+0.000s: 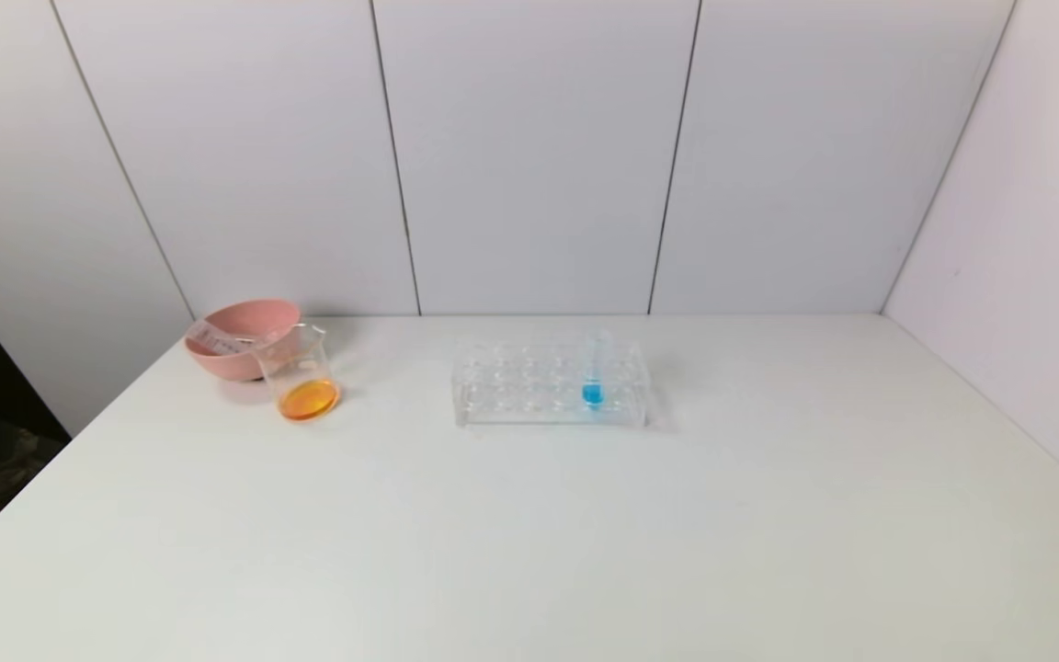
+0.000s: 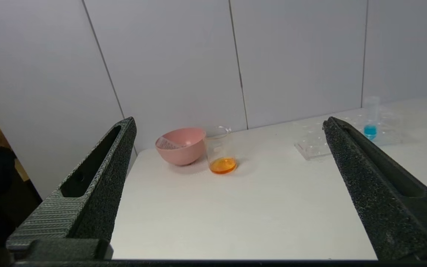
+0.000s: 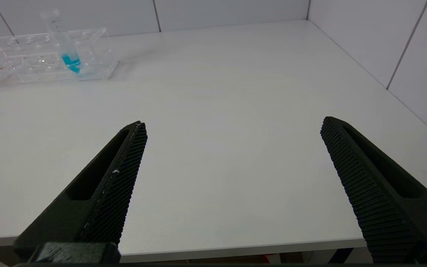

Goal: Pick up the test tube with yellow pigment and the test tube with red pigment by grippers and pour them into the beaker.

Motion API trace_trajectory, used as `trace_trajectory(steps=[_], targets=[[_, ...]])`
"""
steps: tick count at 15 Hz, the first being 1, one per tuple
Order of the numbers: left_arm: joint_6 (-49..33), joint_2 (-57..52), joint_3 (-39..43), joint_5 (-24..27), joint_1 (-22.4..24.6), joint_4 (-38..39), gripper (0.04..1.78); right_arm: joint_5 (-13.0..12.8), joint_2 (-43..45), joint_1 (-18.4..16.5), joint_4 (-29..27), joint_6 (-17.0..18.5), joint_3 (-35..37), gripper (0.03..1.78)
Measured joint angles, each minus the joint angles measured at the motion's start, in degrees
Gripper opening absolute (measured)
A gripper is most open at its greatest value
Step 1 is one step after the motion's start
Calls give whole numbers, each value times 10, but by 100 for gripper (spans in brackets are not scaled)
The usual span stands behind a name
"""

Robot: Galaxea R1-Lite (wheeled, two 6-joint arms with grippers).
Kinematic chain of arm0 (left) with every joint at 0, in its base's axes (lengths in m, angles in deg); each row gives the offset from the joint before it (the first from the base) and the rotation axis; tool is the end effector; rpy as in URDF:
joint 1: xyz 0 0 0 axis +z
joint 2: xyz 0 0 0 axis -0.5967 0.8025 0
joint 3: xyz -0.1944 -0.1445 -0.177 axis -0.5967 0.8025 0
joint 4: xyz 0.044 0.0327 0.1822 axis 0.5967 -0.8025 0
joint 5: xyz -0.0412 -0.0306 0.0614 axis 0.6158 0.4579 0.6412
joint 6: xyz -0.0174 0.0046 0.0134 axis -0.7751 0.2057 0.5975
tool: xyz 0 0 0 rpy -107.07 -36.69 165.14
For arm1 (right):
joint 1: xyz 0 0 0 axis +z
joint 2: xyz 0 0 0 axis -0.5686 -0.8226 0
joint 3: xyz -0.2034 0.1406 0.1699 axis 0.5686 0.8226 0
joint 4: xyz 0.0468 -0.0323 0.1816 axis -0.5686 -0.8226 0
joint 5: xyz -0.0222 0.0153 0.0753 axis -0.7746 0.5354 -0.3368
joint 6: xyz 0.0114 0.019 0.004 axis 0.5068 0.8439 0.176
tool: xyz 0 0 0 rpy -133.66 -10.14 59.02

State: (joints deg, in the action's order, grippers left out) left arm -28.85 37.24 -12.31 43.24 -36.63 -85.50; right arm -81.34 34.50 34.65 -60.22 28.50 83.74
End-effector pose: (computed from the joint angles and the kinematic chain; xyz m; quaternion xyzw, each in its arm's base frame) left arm -0.0769 -0.0017 0.1819 0.0681 -0.1708 -0.0270 0.9826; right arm -0.0229 -0.0009 0.0759 0.0423 -0.0027 -0.0184 0.9989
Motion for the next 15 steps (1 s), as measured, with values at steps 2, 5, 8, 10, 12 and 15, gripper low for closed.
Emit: trace_trajectory(steps=[2,5,8,10,12,15], targets=[[-5,-7,104,-39,-1,57,176,0,0,0,0,0,0,171],[-28,-11,232,-68,-1,104,176,0,0,0,0,0,0,171],[-77,-11,247,-40,-1,28,176,0,0,0,0,0,0,171],[-91,-11,250,-39,-2,38,176,0,0,0,0,0,0,171],[-97,-11,252,-42,-2,40,176,0,0,0,0,0,0,171],[-98,-11,254,-43,-1,49,176,0,0,0,0,0,0,171]])
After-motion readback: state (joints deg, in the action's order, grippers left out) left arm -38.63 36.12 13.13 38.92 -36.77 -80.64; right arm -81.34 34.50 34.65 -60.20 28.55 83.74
